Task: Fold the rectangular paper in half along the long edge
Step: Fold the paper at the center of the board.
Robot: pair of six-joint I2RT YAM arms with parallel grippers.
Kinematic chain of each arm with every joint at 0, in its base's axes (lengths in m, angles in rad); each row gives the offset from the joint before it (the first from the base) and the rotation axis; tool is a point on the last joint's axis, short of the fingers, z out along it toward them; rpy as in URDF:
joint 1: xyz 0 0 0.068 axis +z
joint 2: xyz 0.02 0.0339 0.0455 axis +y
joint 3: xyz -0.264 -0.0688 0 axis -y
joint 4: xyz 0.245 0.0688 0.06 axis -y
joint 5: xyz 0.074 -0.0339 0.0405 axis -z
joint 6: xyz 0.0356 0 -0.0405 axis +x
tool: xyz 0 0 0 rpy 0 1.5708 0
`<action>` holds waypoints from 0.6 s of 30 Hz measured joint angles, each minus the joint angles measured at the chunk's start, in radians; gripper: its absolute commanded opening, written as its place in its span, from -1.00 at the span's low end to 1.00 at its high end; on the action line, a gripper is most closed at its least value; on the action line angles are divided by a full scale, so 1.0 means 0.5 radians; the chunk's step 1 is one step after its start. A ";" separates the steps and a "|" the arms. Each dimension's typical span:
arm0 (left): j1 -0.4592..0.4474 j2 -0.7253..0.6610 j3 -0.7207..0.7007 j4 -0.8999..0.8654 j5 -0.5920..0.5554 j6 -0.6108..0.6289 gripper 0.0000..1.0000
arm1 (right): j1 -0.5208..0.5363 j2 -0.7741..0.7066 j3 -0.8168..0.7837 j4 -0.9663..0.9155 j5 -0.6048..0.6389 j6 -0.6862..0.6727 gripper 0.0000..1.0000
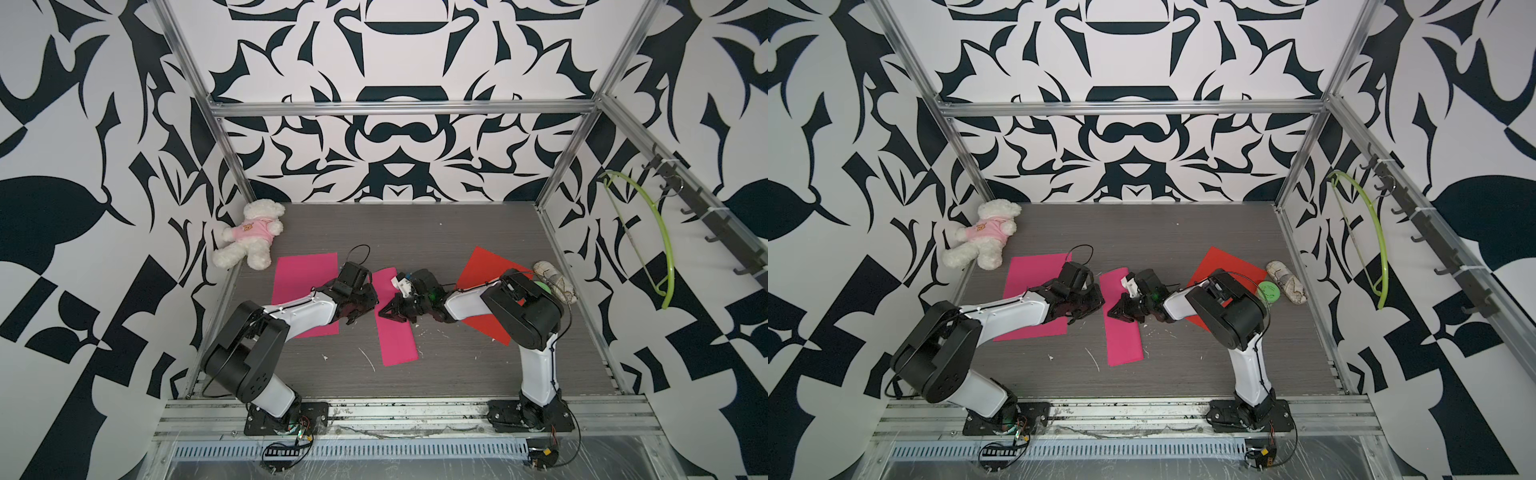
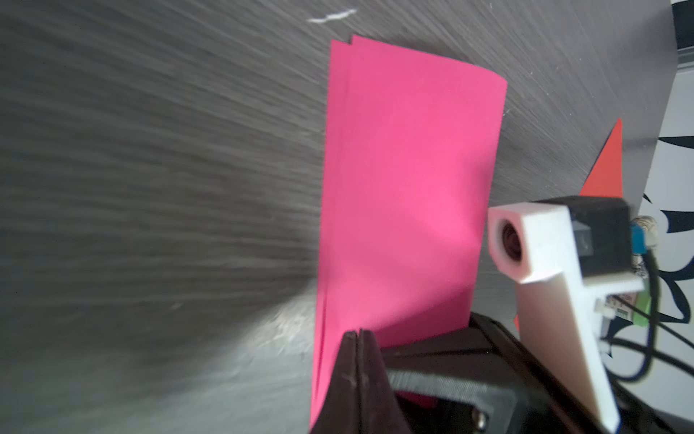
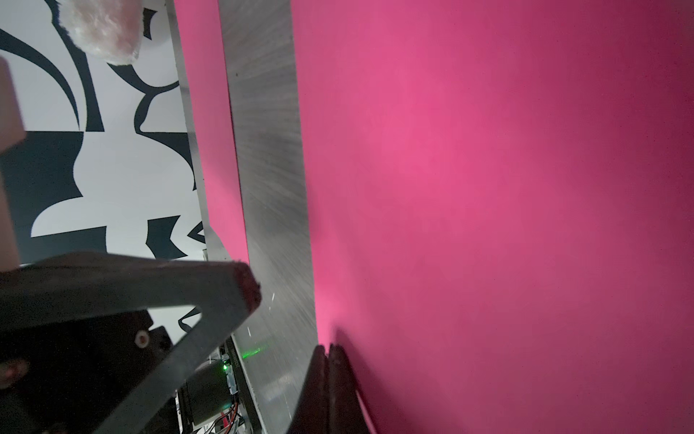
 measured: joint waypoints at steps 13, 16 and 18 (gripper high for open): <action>0.010 0.260 0.042 0.195 0.211 0.002 -1.00 | 0.000 -0.010 0.002 -0.008 0.028 0.002 -1.00; 0.012 0.275 0.054 0.191 0.217 0.067 -1.00 | 0.001 -0.050 -0.025 -0.028 0.089 0.002 -1.00; 0.024 0.286 0.056 0.197 0.228 0.111 -1.00 | 0.002 -0.090 -0.054 -0.059 0.137 0.005 -1.00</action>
